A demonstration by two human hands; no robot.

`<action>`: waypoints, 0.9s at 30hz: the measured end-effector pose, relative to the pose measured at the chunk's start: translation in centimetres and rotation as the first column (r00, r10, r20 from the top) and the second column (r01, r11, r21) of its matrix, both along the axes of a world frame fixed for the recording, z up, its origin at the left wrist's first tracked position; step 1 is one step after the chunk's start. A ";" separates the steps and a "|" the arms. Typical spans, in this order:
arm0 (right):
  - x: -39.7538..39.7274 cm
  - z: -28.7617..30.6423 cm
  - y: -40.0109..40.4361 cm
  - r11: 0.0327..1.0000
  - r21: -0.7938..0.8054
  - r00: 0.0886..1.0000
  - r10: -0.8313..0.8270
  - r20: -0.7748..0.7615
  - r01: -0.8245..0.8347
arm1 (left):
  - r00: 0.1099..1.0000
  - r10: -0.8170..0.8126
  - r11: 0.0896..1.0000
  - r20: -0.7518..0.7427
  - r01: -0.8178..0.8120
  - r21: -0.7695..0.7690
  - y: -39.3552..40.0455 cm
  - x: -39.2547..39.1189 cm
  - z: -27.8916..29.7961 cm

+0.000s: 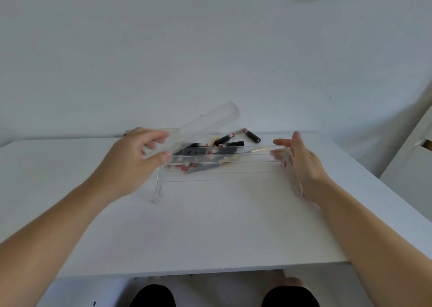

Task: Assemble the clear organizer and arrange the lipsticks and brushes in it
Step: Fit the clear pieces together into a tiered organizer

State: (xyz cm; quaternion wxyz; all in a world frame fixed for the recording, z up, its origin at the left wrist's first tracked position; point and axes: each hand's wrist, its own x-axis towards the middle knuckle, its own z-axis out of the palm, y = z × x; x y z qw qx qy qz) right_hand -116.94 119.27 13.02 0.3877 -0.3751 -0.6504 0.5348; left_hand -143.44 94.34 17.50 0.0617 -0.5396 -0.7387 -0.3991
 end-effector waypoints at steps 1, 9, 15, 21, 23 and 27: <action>0.1 0.1 0.0 1.000 -0.004 1.000 0.009 0.005 -0.009 | 0.996 -0.064 0.998 -0.055 0.063 -0.014 0.3 1.1 0.2; 1.0 0.8 0.0 0.993 -0.084 0.996 0.089 0.029 -0.086 | 0.907 -0.327 0.941 -0.265 0.288 -0.177 2.7 6.3 -2.2; 1.0 0.7 0.1 0.996 -0.044 0.995 0.081 0.052 -0.078 | 0.894 -0.333 0.936 -0.299 0.276 -0.217 3.6 6.5 -3.8; 0.7 0.1 0.0 0.996 0.026 0.993 0.079 0.088 -0.082 | 0.879 -0.303 0.951 -0.367 0.252 -0.182 3.7 6.2 -4.5; 0.5 -0.2 -0.1 0.995 0.058 0.993 0.079 0.090 -0.084 | 0.874 -0.302 0.952 -0.380 0.253 -0.174 3.8 6.2 -4.8; 0.5 -0.5 -0.2 0.990 0.113 0.989 0.073 0.128 -0.088 | 0.866 -0.336 0.941 -0.371 0.295 -0.166 3.7 5.9 -5.0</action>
